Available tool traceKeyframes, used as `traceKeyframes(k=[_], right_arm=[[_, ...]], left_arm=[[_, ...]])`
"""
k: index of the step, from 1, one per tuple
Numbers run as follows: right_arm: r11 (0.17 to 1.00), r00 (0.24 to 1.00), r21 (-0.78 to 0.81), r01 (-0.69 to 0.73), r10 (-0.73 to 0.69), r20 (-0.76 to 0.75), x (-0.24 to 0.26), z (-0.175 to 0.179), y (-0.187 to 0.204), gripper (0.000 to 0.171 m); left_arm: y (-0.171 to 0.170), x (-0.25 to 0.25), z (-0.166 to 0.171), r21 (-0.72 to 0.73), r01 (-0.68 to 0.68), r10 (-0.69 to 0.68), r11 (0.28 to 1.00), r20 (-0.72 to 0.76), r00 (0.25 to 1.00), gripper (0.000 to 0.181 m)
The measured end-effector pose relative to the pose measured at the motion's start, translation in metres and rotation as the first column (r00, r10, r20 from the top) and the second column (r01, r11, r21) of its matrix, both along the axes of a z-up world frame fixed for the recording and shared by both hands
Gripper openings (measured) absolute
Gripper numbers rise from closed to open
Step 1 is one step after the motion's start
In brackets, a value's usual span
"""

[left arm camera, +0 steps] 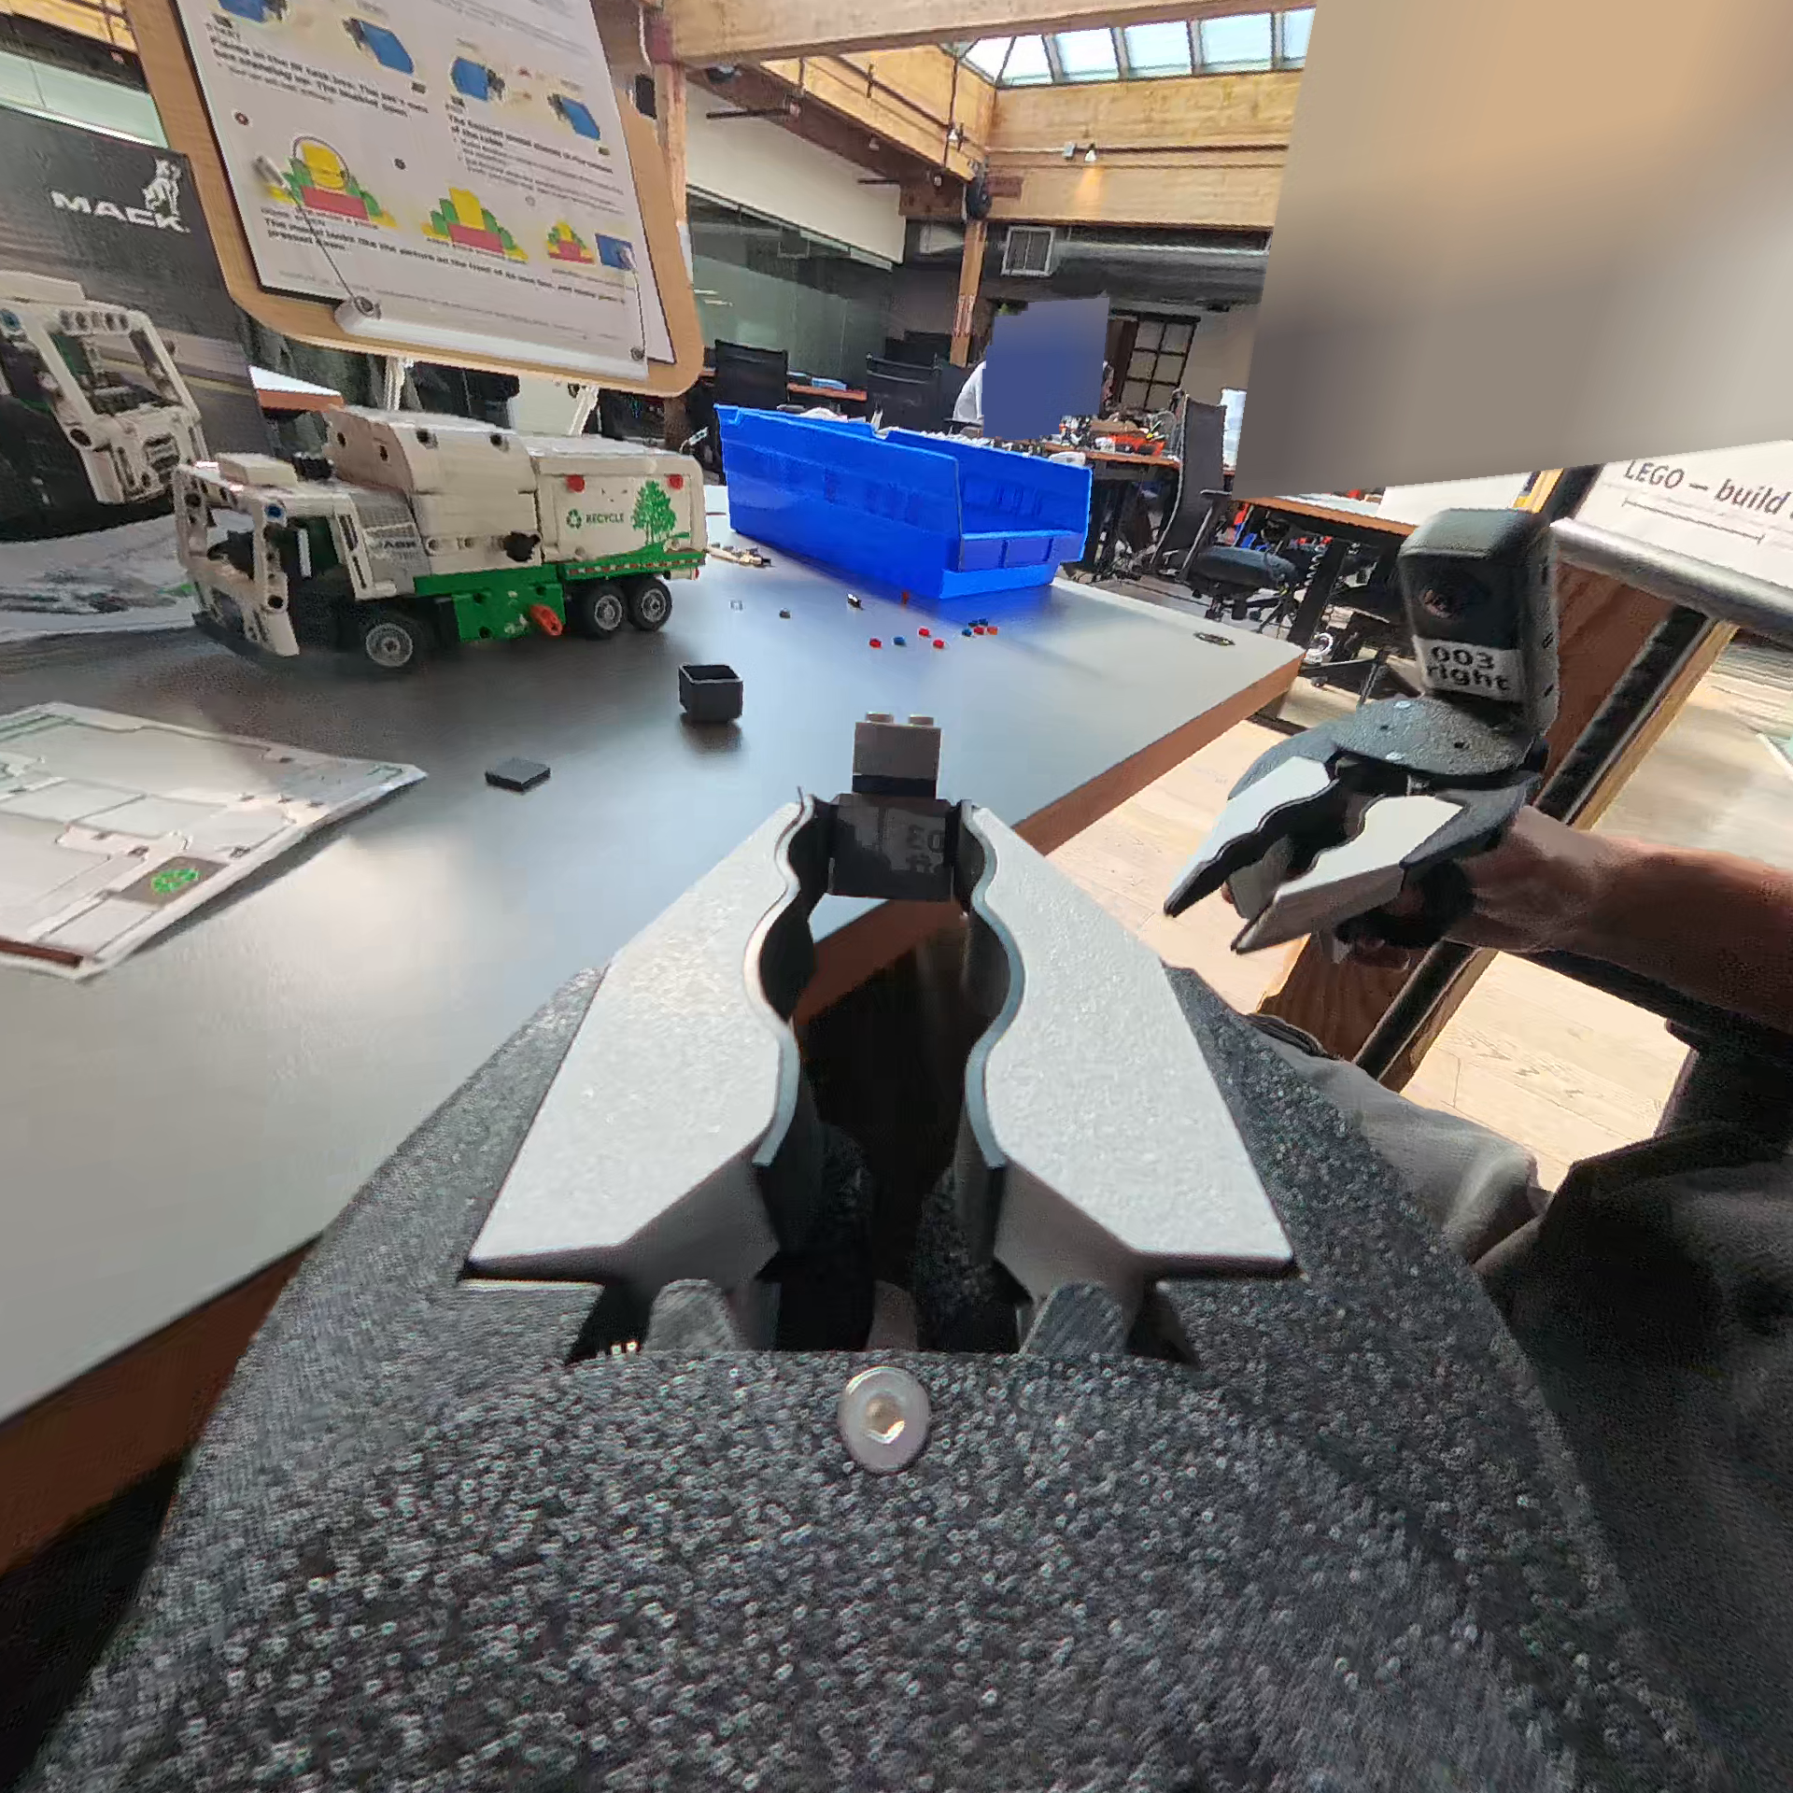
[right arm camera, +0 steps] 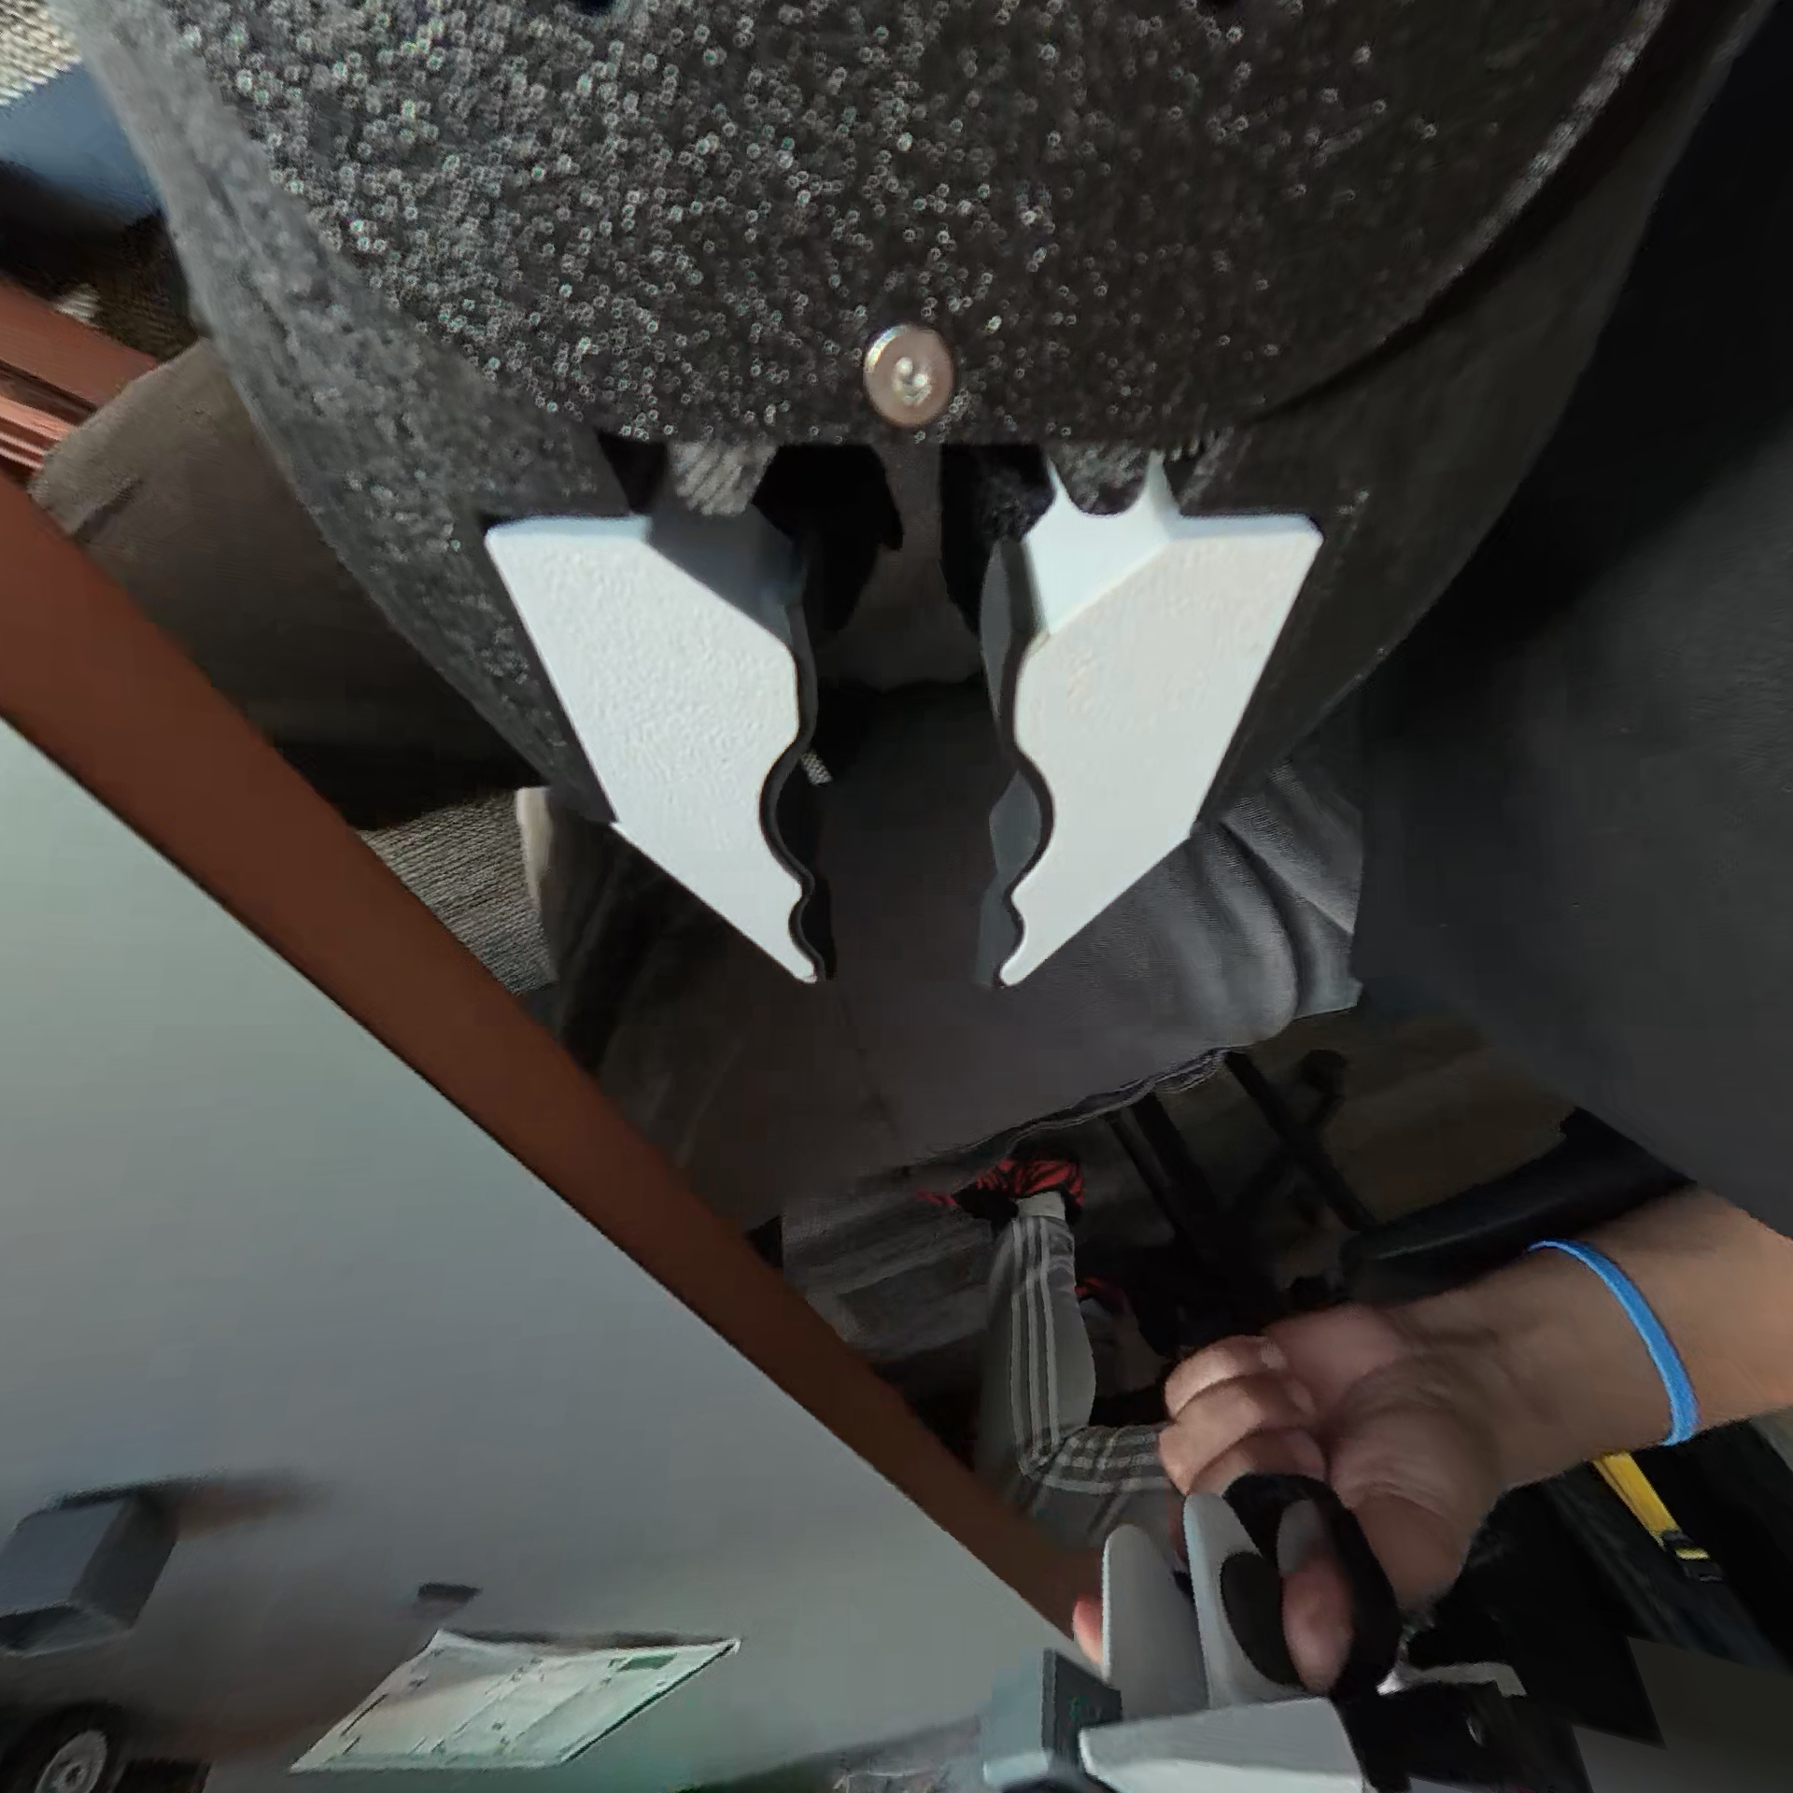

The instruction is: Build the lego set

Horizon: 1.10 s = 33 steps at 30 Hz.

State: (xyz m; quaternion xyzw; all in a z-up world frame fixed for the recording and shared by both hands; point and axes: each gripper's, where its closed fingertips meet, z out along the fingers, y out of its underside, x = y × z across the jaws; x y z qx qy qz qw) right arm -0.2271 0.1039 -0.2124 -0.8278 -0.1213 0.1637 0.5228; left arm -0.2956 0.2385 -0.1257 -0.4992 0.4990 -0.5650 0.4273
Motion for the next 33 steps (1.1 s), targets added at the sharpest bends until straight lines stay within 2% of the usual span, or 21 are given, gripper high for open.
traceKeyframes(k=[1,4,7,12,16,23,28,33], right_arm=[[0.999,1.000,0.035,0.015,-0.016,0.021,0.002,0.003,-0.004,0.024],[0.998,0.996,0.024,0.055,-0.057,0.075,0.005,-0.001,-0.019,0.023],[0.996,0.995,0.035,0.085,-0.087,0.044,-0.009,-0.003,-0.036,0.027],[0.989,0.979,0.054,0.140,-0.147,0.144,-0.027,-0.009,-0.076,0.030],[0.986,0.986,0.007,0.164,-0.164,0.024,-0.049,-0.012,-0.104,0.036],[0.985,0.983,-0.071,0.158,-0.163,-0.079,-0.095,-0.028,-0.153,0.038],[0.979,0.977,-0.106,0.175,-0.186,-0.108,-0.111,-0.036,-0.182,0.038],[0.976,0.953,-0.124,0.179,-0.203,-0.223,-0.120,-0.033,-0.196,0.037]], left_arm=[[-0.002,-0.008,-0.004,-0.004,-0.019,0.019,1.000,-0.014,1.000,0.024],[-0.010,-0.037,-0.013,-0.019,-0.080,0.079,0.997,-0.037,0.996,0.023],[-0.022,-0.069,-0.021,-0.029,-0.138,0.136,0.990,-0.071,0.988,0.024],[-0.056,-0.118,-0.034,0.000,-0.219,0.218,0.976,-0.130,0.967,0.024],[-0.085,-0.147,-0.045,0.020,-0.249,0.249,0.968,-0.168,0.954,0.024],[-0.126,-0.216,-0.070,-0.083,-0.345,0.317,0.935,-0.243,0.917,0.024],[-0.160,-0.250,-0.087,-0.007,-0.388,0.366,0.922,-0.311,0.877,0.024],[-0.186,-0.273,-0.102,0.001,-0.404,0.376,0.915,-0.369,0.850,0.024]])
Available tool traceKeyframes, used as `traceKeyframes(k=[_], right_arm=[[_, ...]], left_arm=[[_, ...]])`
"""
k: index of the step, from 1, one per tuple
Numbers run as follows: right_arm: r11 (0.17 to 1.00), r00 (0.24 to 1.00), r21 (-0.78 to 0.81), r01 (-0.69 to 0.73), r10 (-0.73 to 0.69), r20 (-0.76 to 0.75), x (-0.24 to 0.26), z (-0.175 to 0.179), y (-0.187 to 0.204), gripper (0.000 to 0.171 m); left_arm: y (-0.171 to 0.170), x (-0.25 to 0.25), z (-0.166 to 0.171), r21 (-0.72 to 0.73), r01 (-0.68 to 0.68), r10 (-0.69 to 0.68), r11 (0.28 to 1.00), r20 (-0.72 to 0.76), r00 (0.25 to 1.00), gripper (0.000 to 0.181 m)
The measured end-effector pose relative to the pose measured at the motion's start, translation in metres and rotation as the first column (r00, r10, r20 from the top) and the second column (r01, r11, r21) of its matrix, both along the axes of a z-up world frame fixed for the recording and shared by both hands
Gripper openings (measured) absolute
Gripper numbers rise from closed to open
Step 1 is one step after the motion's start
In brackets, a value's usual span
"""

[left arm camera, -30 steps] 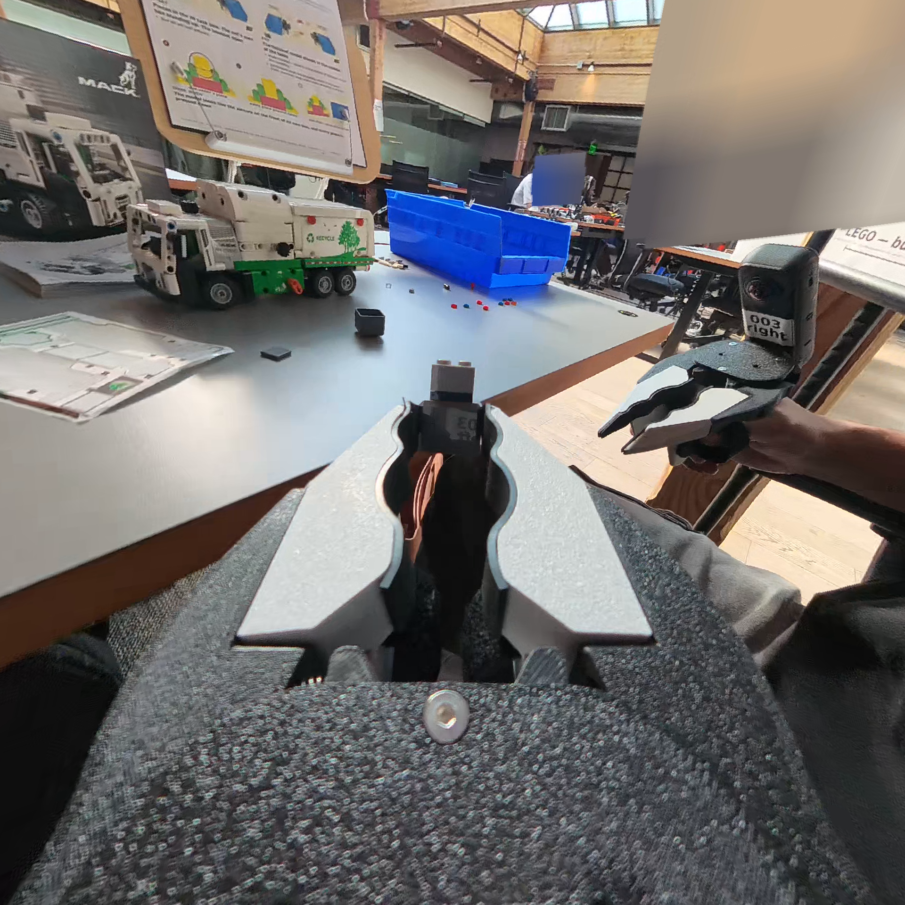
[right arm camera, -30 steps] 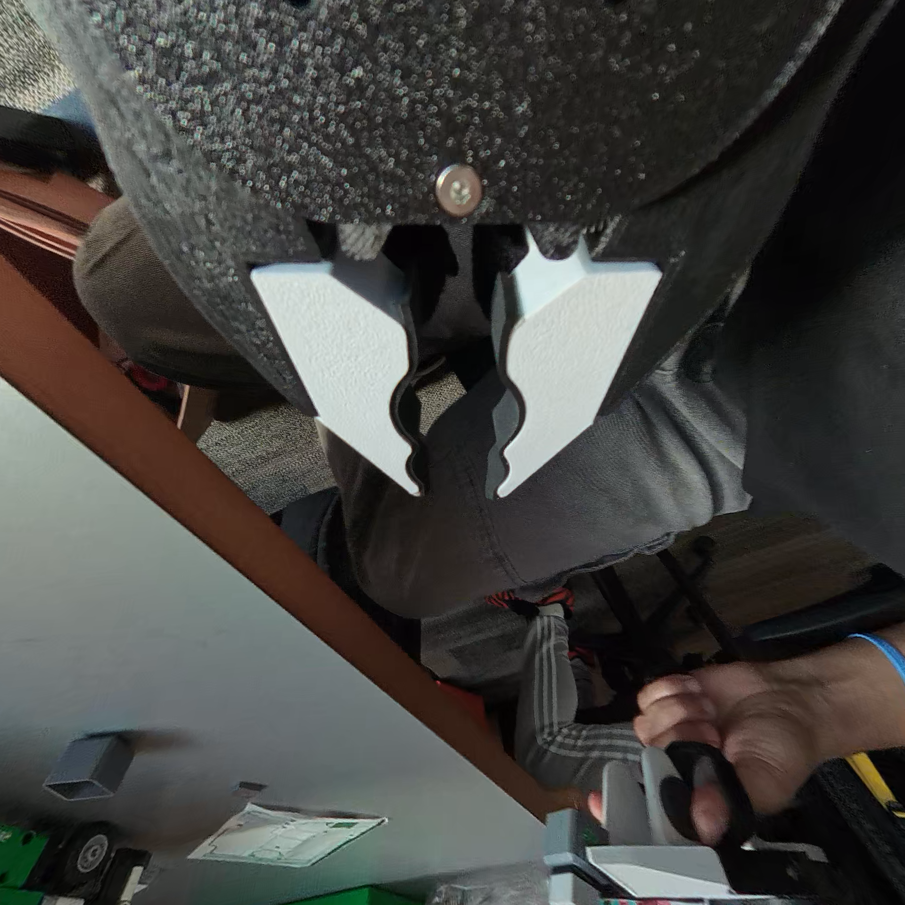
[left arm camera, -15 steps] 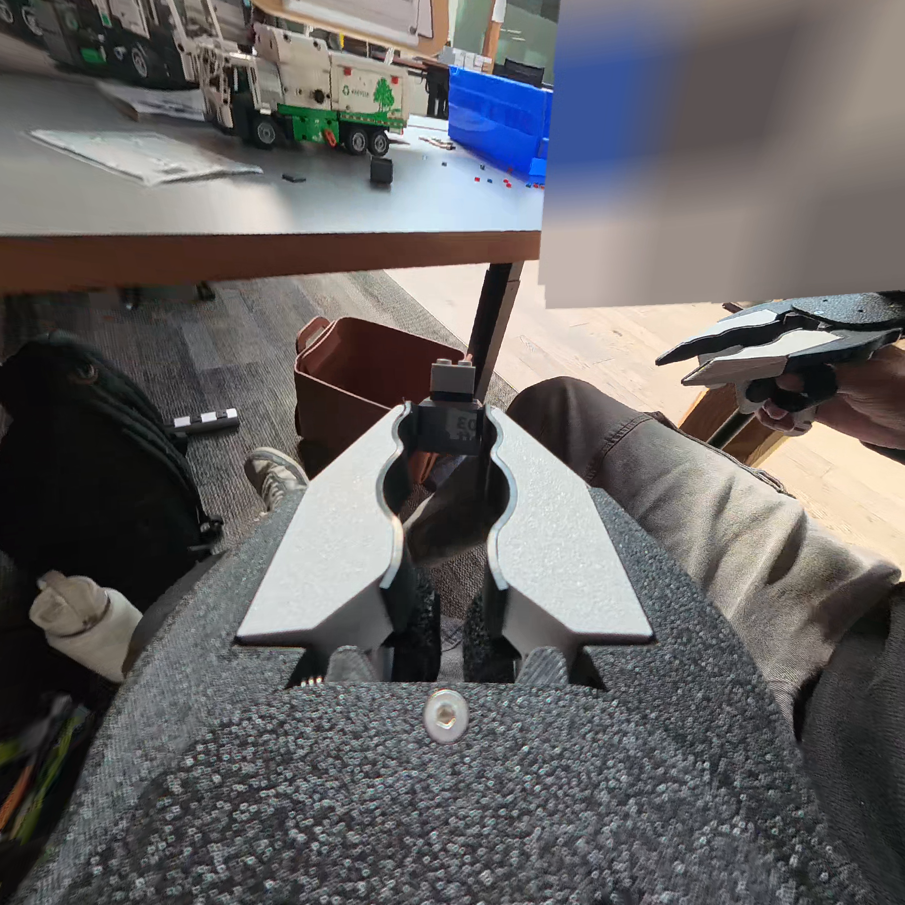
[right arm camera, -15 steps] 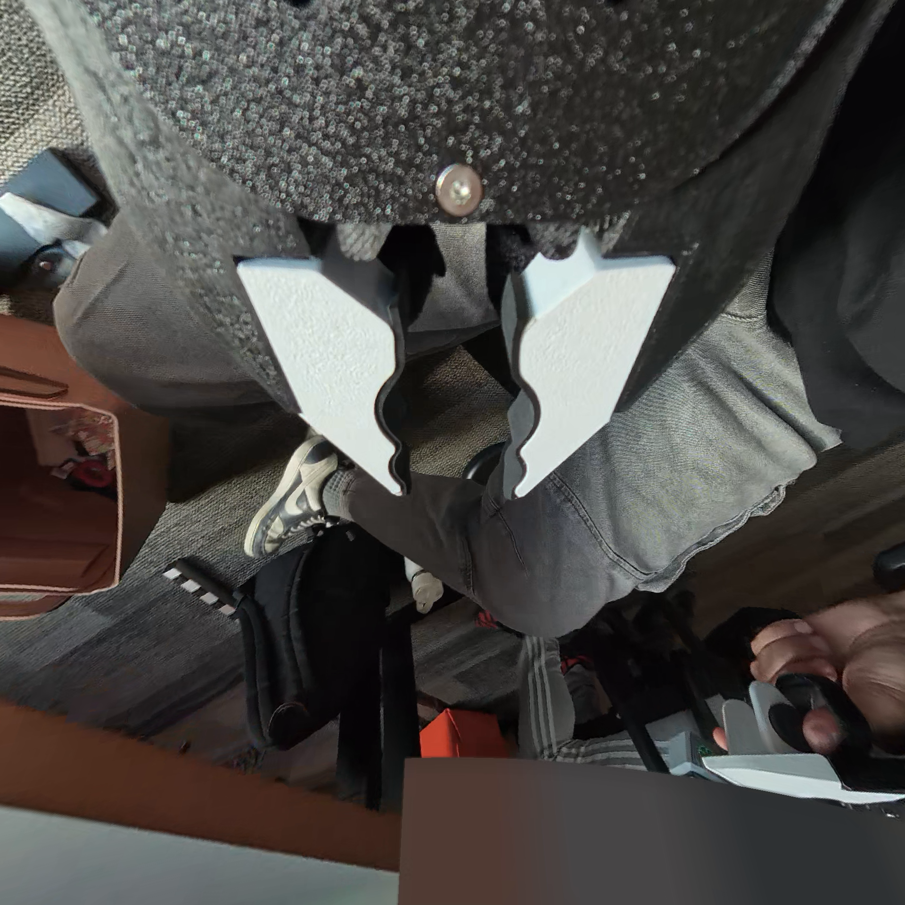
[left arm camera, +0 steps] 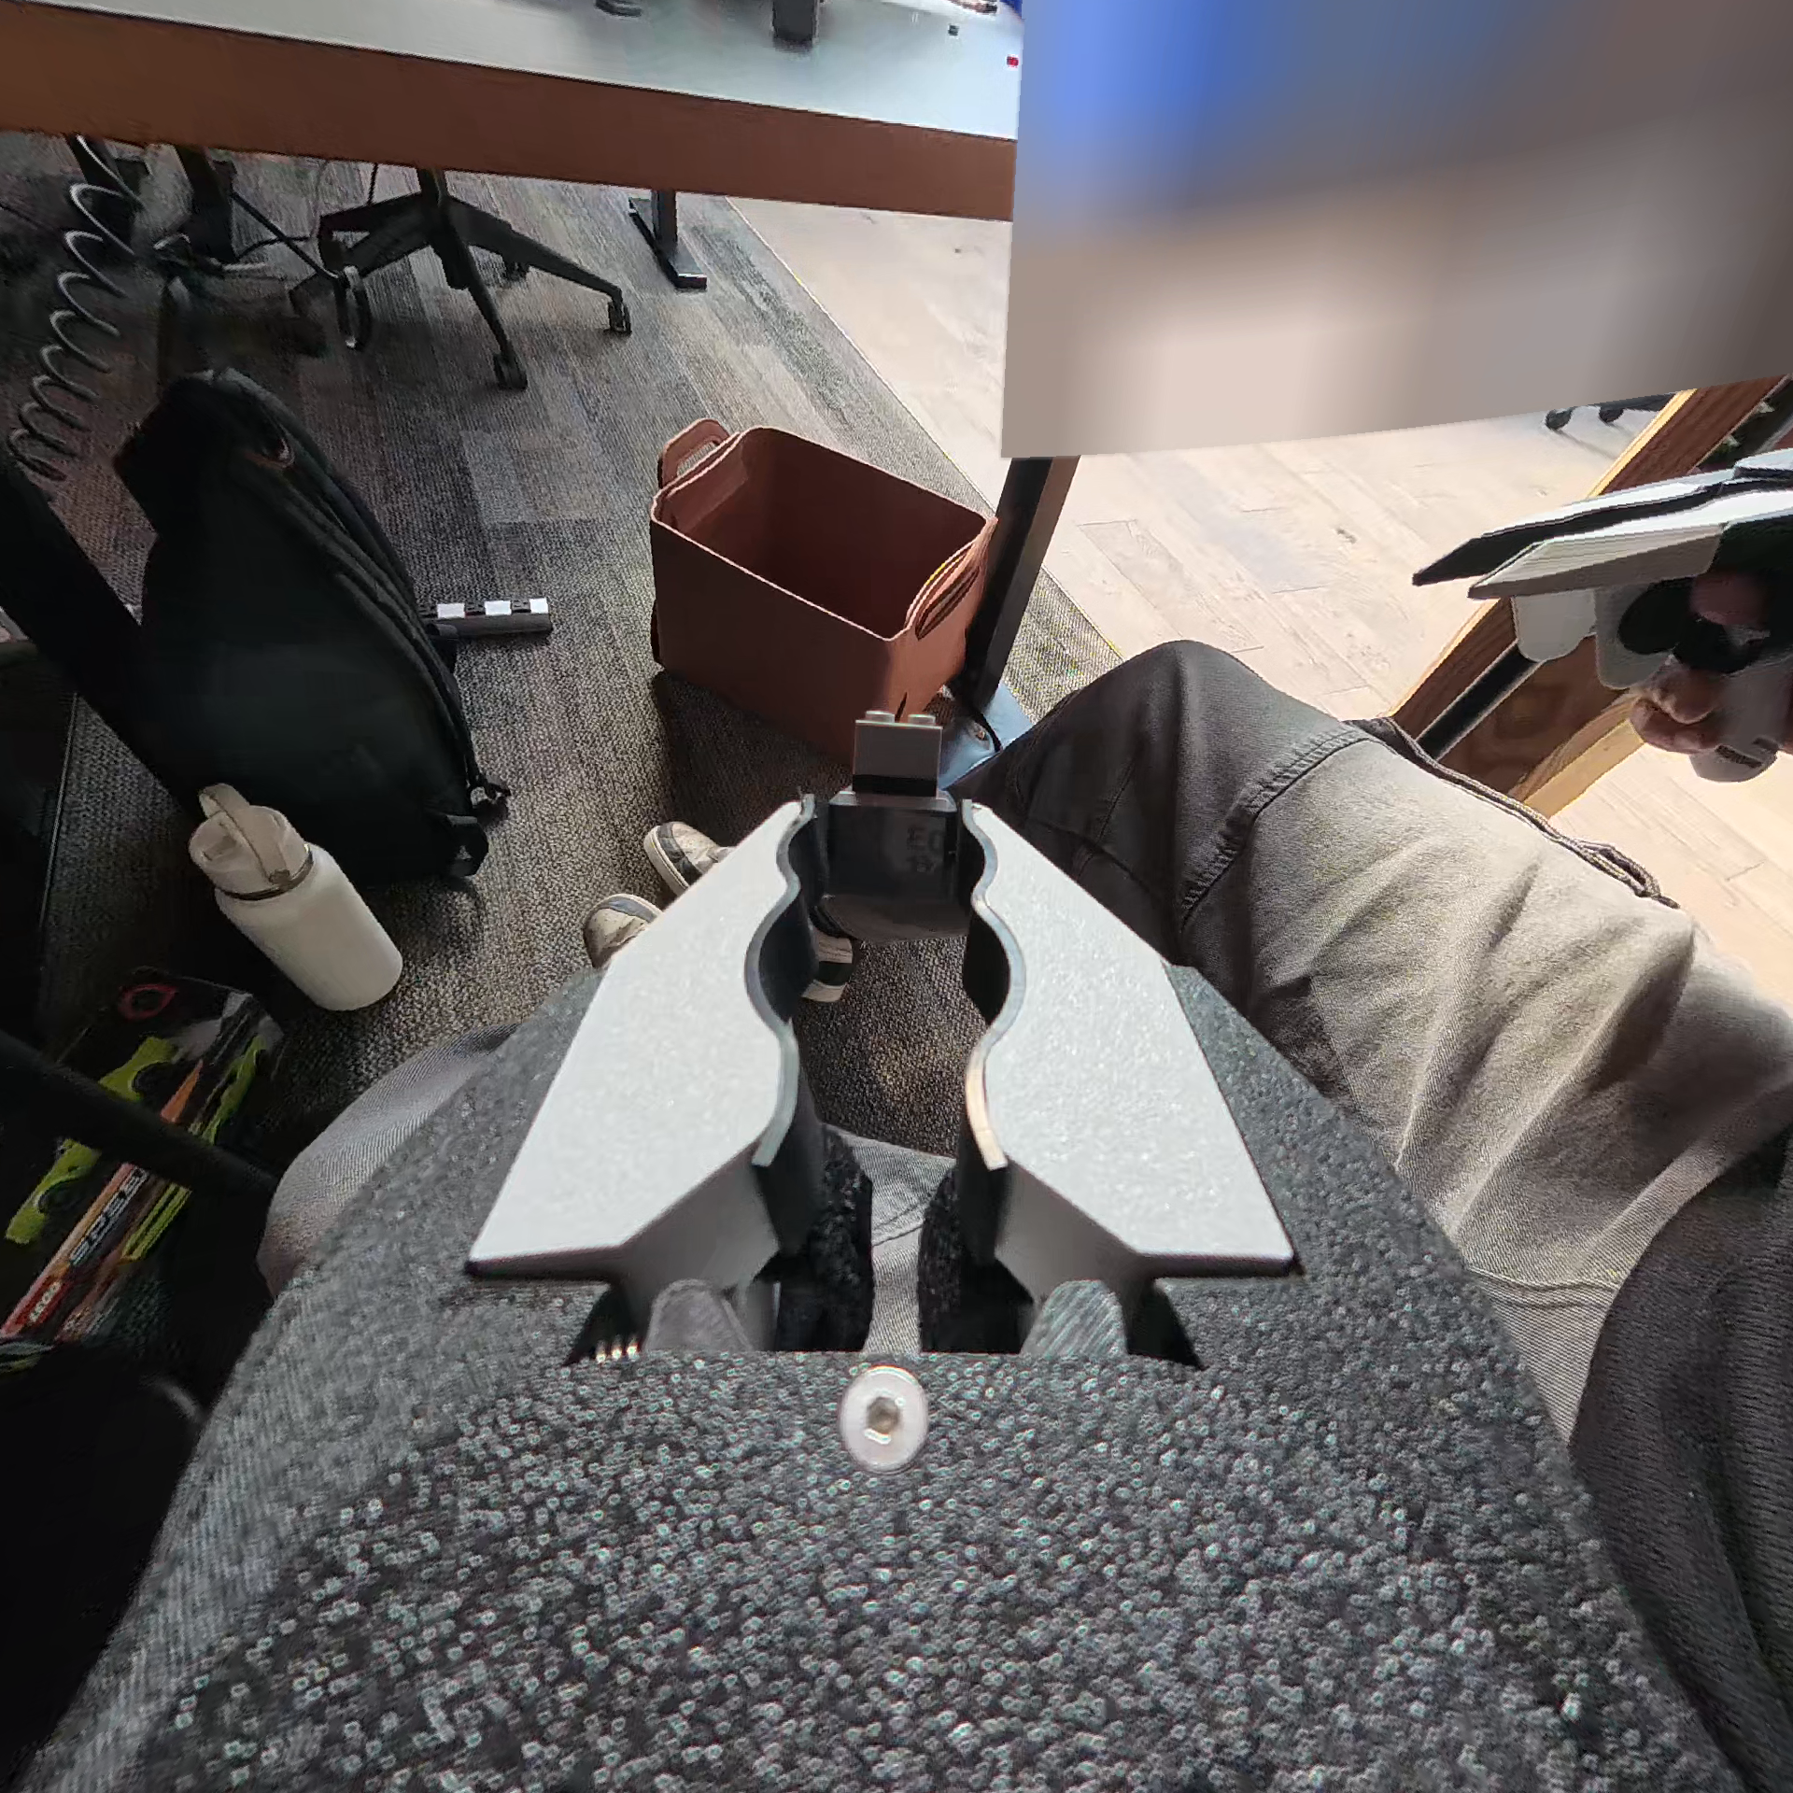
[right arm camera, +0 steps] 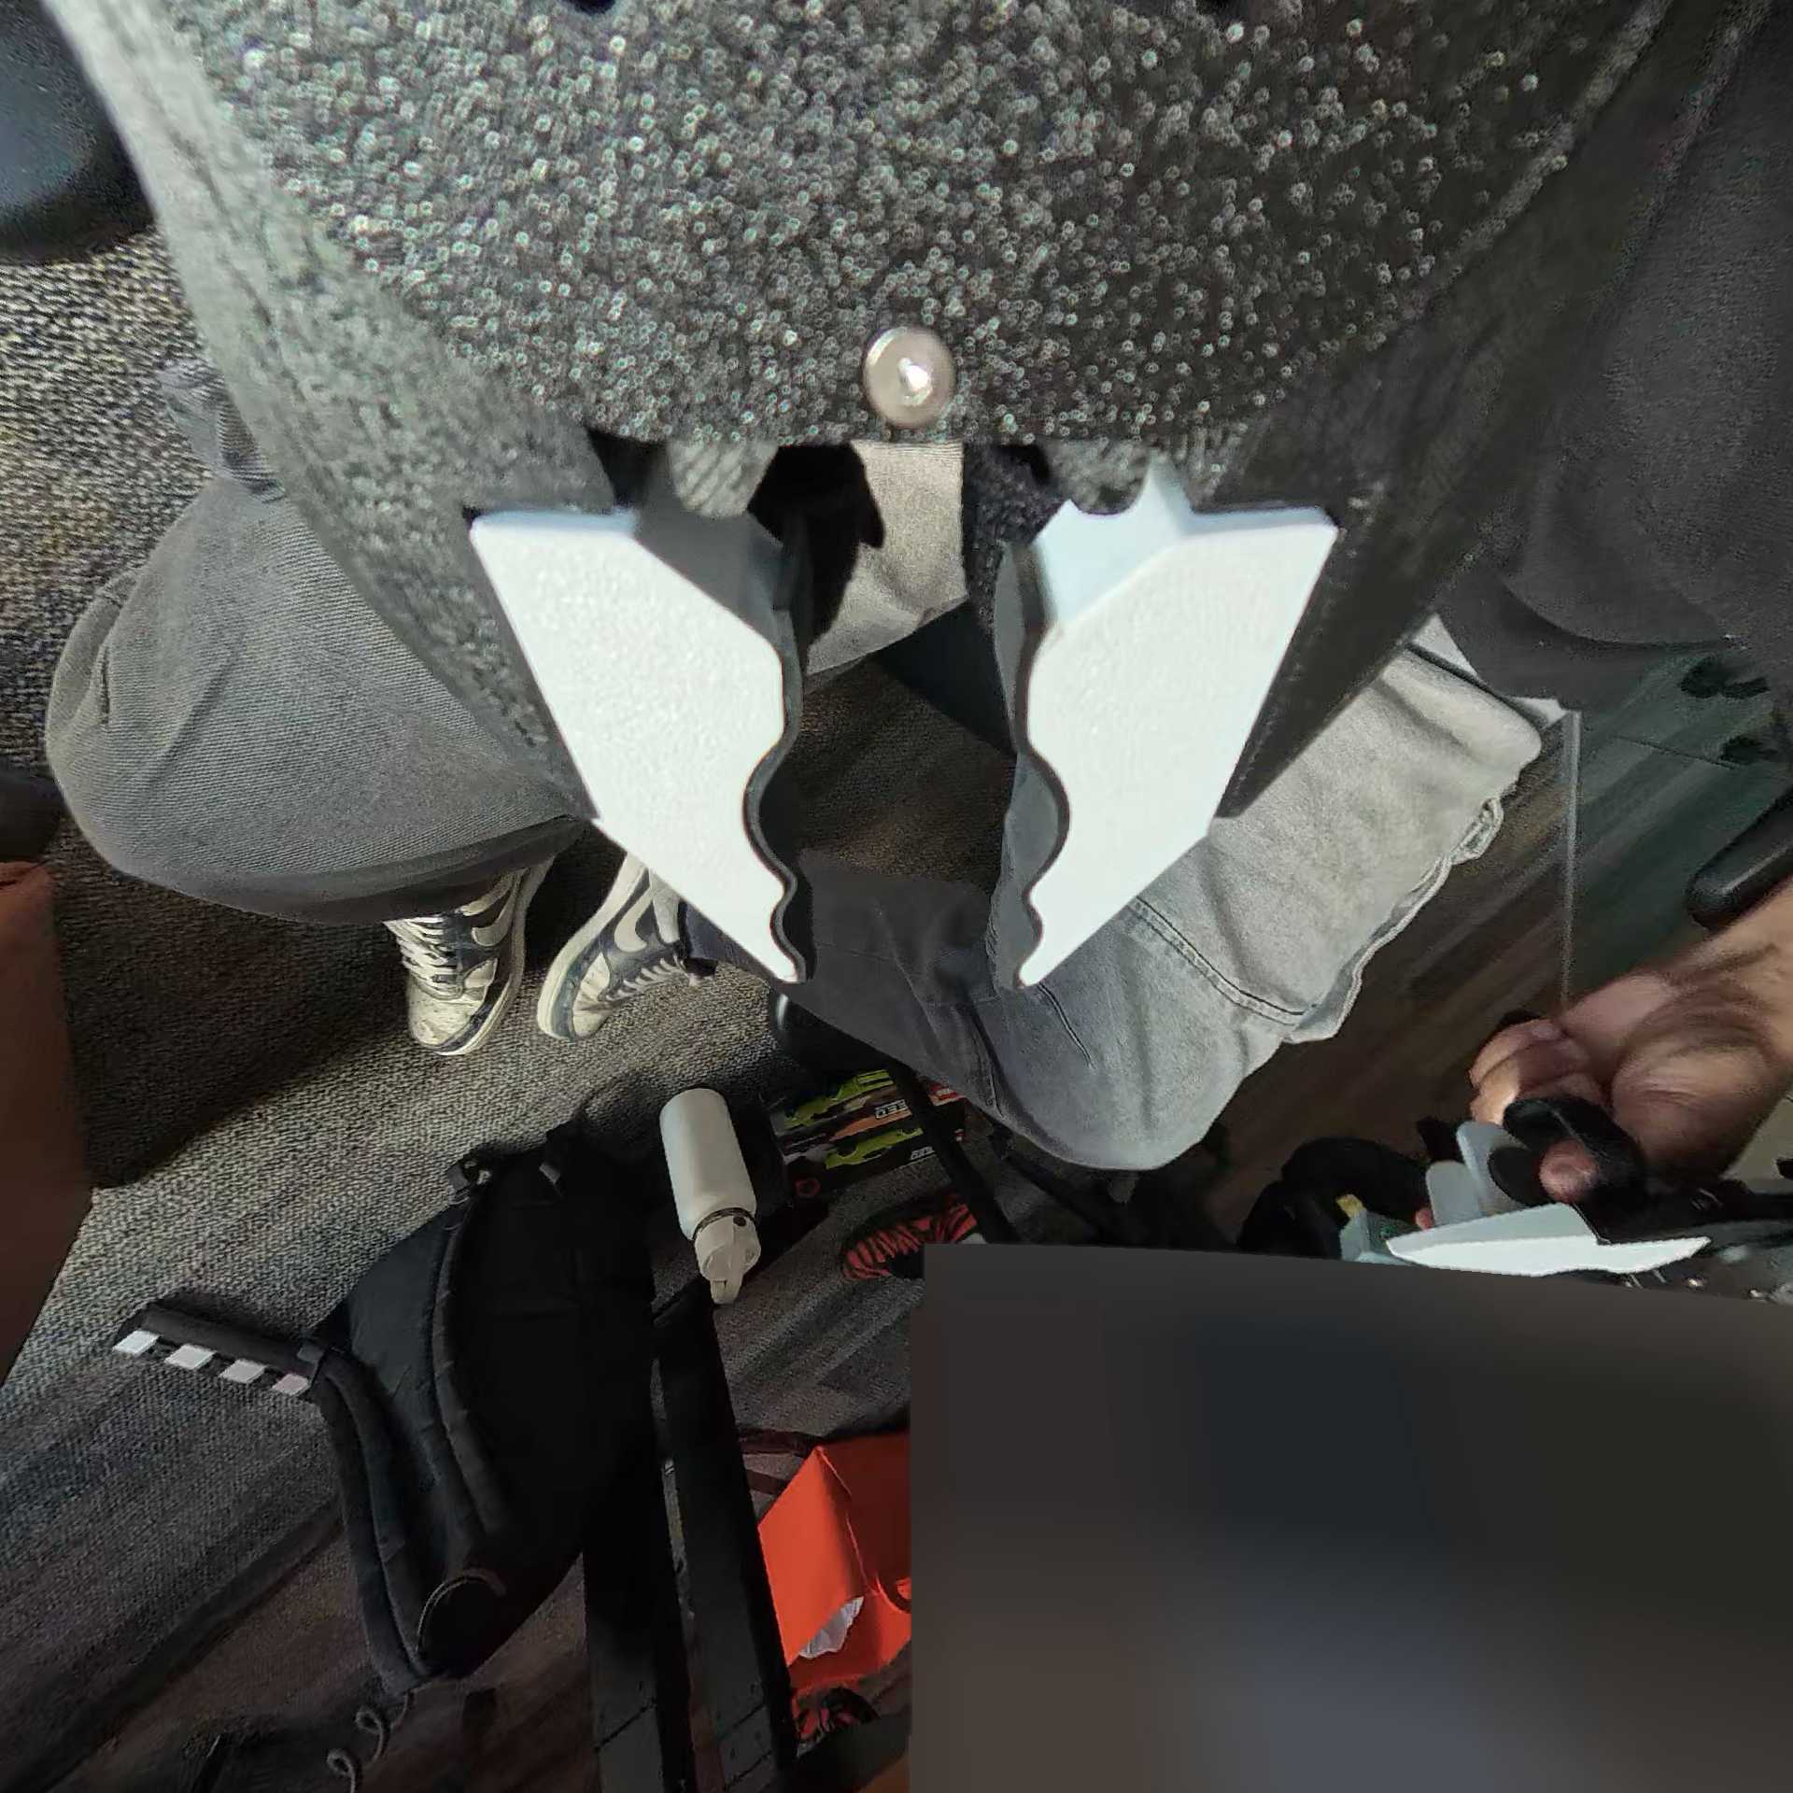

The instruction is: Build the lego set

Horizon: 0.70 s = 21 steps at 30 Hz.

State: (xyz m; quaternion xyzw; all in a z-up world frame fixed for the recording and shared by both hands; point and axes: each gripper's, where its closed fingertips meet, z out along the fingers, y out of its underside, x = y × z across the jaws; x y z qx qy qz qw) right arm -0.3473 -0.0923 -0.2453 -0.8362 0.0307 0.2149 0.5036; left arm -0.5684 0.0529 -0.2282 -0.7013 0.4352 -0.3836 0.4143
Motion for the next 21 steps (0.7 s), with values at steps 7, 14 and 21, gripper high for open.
traceKeyframes(k=[7,14,21], right_arm=[[1.000,1.000,0.020,-0.001,0.001,0.022,-0.007,0.003,-0.003,0.037],[1.000,0.996,0.015,-0.025,0.024,0.087,-0.011,0.002,-0.004,0.037],[0.999,0.996,-0.003,-0.046,0.046,0.071,-0.016,-0.002,-0.005,0.036]], left_arm=[[-0.014,-0.017,-0.007,-0.019,-0.012,0.012,1.000,-0.022,1.000,0.024],[-0.023,-0.009,0.004,0.019,0.032,-0.032,0.999,-0.008,0.999,0.024],[-0.027,-0.005,0.008,0.035,0.053,-0.053,0.998,-0.010,0.999,0.024]])
